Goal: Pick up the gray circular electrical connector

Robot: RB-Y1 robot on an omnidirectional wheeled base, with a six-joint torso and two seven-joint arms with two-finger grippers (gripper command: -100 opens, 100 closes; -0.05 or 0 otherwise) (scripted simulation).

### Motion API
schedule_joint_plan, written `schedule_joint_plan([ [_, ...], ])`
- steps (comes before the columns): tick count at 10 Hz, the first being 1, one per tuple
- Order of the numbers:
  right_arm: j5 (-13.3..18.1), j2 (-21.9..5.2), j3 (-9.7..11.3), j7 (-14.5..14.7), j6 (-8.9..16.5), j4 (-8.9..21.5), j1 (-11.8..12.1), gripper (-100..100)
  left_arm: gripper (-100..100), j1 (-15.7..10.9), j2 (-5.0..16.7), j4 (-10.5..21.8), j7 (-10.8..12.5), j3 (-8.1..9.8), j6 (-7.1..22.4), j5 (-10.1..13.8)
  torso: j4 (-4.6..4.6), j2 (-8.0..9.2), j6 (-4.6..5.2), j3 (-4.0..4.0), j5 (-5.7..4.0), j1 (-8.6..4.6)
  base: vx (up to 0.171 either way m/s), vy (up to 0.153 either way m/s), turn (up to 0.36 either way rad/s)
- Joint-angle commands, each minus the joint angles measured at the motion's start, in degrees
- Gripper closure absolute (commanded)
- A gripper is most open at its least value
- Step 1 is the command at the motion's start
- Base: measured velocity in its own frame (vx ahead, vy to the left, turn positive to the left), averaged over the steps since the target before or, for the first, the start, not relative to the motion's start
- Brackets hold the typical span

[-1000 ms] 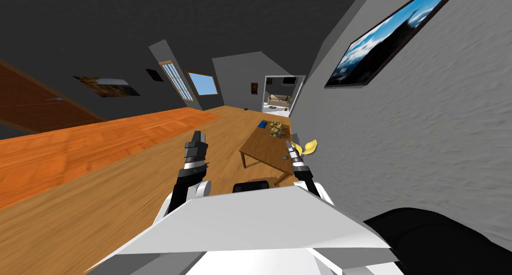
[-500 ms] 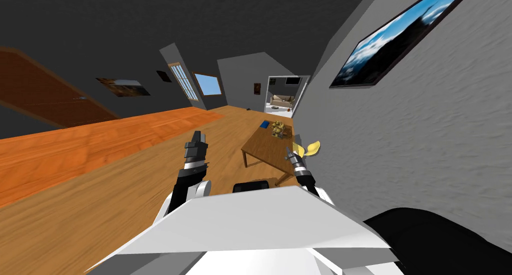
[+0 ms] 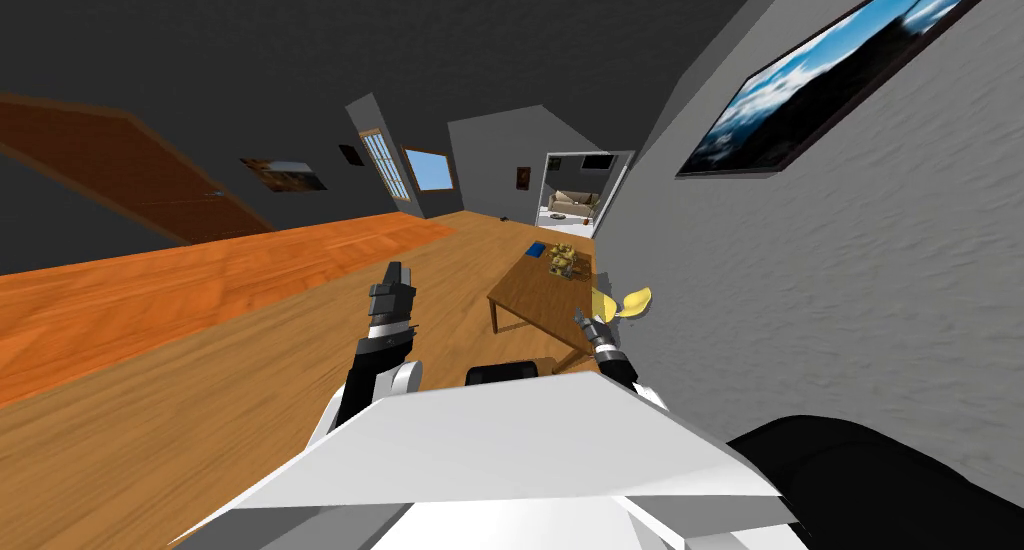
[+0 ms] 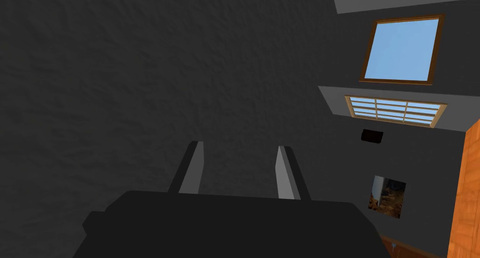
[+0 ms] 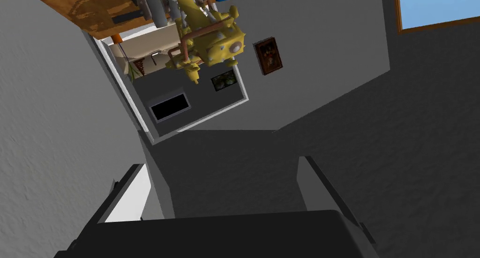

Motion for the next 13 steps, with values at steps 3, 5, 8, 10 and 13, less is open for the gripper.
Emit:
schedule_joint_plan([
  [3,2.44,0.20,-1.37,4.61,1.44,3.99,1.74,-100,0,0.01,0.00,0.00,0.00,0.01,0.00,0.00,0.00,-0.02,0.03,-0.01,0.00,-0.04,-0.008,-0.023,0.133],
  [5,3.92,-0.20,-2.56,7.40,2.89,7.65,2.10,-100,0,0.00,0.00,0.00,0.00,0.00,0.00,0.00,-0.01,-0.04,0.01,-0.02,-0.01,-0.07,-0.005,-0.032,0.255],
  [8,5.18,-0.80,-3.67,9.88,4.33,11.64,2.15,-100,0,0.01,0.00,0.00,0.00,0.00,0.00,0.00,-0.01,-0.07,0.01,-0.04,-0.01,-0.04,0.000,-0.025,0.154],
  [10,6.23,-1.54,-4.71,12.08,5.72,15.36,1.94,-100,0,0.00,0.00,0.00,0.00,0.00,0.00,0.00,-0.01,-0.08,0.00,-0.04,-0.02,-0.12,0.000,-0.045,0.305],
  [13,6.69,-1.96,-5.21,13.08,6.40,17.98,1.76,-100,0,0.01,0.00,0.00,0.00,0.01,0.00,0.00,-0.02,-0.11,0.01,-0.06,0.00,-0.05,0.005,-0.021,0.111],
])
